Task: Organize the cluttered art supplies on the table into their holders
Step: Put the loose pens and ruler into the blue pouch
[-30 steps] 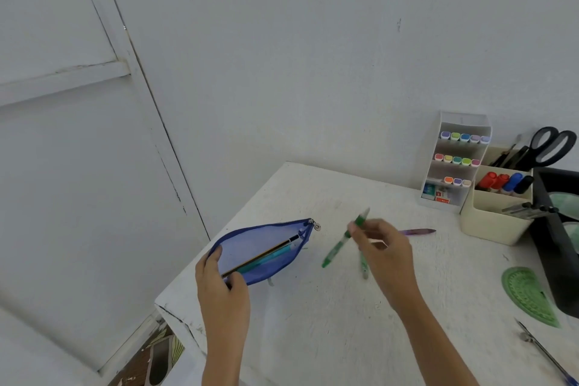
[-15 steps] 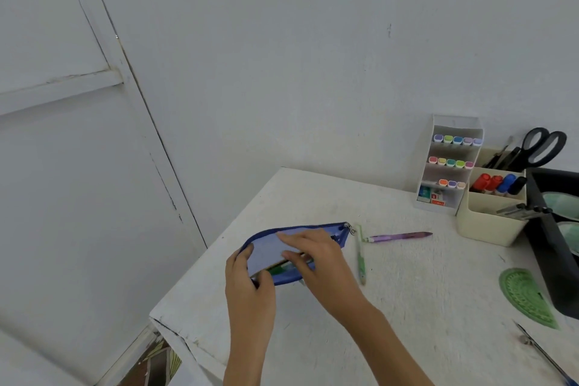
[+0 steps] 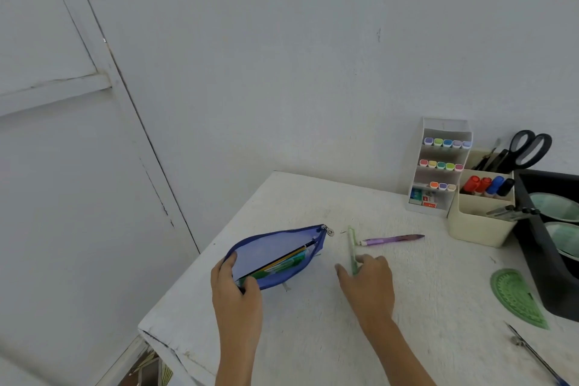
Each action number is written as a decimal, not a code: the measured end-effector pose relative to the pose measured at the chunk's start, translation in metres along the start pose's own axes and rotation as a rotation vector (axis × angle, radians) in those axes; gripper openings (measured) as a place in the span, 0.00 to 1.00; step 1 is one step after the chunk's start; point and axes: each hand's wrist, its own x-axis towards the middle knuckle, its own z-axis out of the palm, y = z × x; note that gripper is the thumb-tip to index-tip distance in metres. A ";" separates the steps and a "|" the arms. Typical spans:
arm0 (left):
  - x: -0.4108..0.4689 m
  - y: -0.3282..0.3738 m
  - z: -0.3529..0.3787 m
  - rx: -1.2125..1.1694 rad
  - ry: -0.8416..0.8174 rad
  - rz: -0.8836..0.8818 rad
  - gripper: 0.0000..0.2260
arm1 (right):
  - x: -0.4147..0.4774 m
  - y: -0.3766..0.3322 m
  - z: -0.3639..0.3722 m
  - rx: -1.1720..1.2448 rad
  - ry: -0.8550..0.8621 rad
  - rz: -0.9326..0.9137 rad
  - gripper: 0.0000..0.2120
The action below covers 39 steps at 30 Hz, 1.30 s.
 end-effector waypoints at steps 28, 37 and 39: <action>0.011 0.010 0.031 -0.002 -0.074 0.039 0.22 | -0.017 -0.082 -0.073 0.597 0.232 -0.824 0.11; 0.025 0.019 0.055 -0.058 -0.183 0.067 0.21 | 0.038 -0.040 -0.039 0.282 0.195 -0.745 0.09; 0.028 0.019 0.057 -0.063 -0.194 0.052 0.21 | 0.056 -0.032 -0.049 0.400 0.263 -0.582 0.09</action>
